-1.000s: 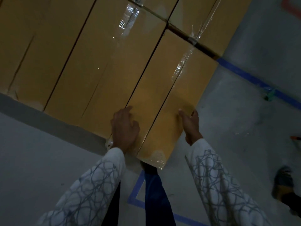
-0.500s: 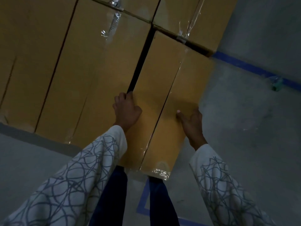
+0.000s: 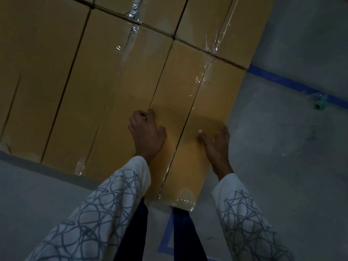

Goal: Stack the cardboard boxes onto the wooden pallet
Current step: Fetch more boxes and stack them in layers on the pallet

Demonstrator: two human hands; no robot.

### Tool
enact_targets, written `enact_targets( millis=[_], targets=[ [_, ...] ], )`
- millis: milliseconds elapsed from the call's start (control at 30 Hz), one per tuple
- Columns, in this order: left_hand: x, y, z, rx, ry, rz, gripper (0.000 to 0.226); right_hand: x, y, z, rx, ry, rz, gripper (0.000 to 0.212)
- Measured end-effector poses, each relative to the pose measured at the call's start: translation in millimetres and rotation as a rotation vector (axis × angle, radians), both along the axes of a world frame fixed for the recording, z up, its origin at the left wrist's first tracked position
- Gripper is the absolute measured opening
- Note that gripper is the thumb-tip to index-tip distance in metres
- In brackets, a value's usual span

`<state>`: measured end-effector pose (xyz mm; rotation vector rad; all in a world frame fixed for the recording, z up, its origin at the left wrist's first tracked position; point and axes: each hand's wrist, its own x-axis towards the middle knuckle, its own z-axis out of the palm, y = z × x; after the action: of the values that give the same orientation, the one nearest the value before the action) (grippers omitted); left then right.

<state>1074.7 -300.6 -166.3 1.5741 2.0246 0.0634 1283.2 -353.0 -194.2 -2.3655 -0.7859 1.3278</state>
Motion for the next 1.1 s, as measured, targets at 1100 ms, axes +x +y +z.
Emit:
enact_targets(
  millis=[1100],
  targets=[
    [-74.1,-173.8,3.2,-0.445,-0.841,1.659,0.020,-76.6,-179.6,14.3,-0.361,0.264,-0.274,0.115]
  ],
)
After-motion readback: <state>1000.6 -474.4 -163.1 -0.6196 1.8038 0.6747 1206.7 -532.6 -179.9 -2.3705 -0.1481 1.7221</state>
